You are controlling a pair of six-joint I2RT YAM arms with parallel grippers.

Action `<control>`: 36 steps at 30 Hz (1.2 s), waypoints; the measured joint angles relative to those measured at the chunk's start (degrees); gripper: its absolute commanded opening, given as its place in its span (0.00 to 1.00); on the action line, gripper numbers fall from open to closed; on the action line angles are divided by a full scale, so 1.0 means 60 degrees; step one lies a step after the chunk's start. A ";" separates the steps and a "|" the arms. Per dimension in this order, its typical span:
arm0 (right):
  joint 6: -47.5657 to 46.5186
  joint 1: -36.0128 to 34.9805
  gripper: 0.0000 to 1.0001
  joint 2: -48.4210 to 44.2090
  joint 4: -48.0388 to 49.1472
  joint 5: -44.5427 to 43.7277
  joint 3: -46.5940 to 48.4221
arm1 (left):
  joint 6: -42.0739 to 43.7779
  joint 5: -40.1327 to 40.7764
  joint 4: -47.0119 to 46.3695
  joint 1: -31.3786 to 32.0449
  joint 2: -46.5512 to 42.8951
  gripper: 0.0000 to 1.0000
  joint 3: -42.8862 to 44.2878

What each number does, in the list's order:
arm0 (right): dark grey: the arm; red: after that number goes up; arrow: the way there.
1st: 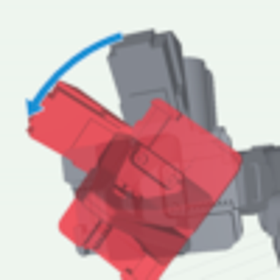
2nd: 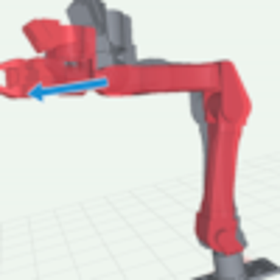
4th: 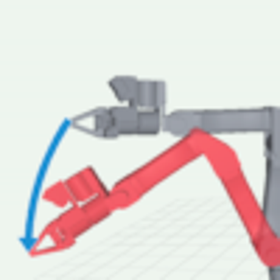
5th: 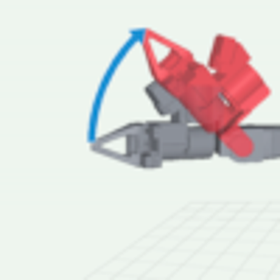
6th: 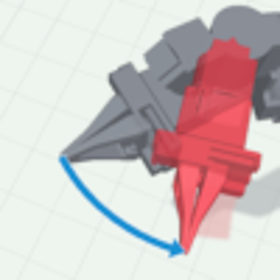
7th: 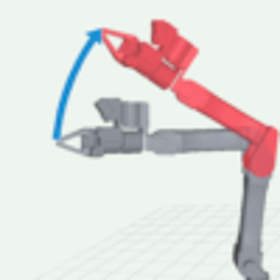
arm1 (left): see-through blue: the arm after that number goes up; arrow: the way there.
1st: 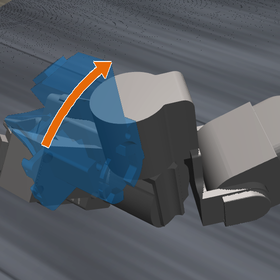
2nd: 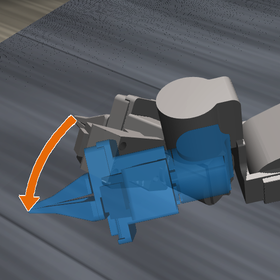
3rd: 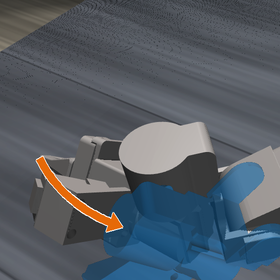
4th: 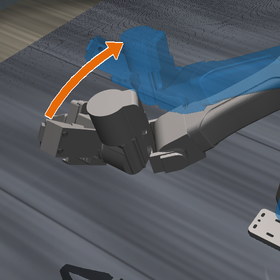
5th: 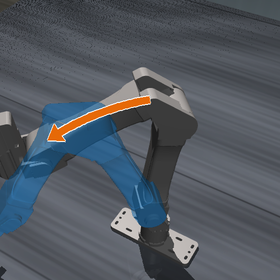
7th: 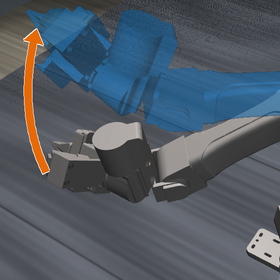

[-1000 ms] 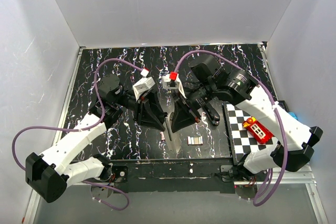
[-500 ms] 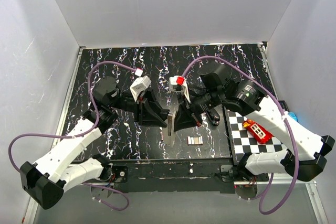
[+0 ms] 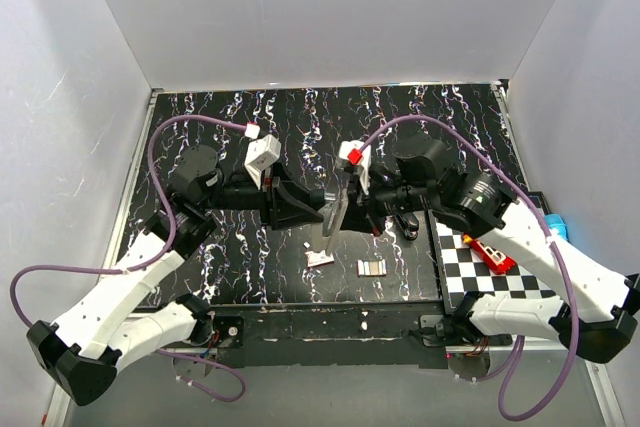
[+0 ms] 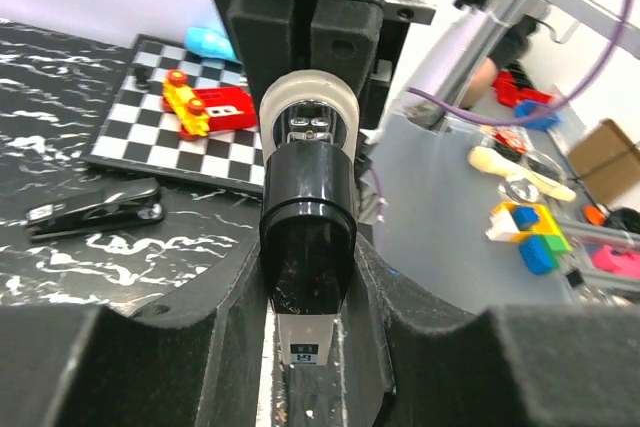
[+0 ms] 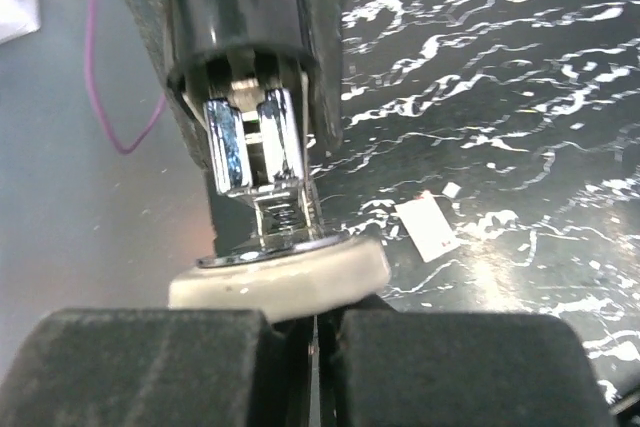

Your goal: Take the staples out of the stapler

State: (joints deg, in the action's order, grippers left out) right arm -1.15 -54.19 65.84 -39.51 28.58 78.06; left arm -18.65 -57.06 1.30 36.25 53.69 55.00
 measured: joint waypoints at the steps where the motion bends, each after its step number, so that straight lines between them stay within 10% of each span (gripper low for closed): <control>1: 0.0073 0.0073 0.01 -0.0164 0.0175 -0.0262 -0.0178 | 0.0146 0.0280 0.0277 0.0026 0.0000 0.00 0.0127; 36: 0.2277 0.1960 0.01 -0.0382 0.1537 -0.2699 -0.2022 | 0.1534 0.8907 0.6721 -0.1082 0.3952 0.00 0.2994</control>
State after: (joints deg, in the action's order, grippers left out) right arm 12.51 -42.44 63.55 -30.28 12.38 65.93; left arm -9.45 -3.62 41.63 29.76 77.41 72.97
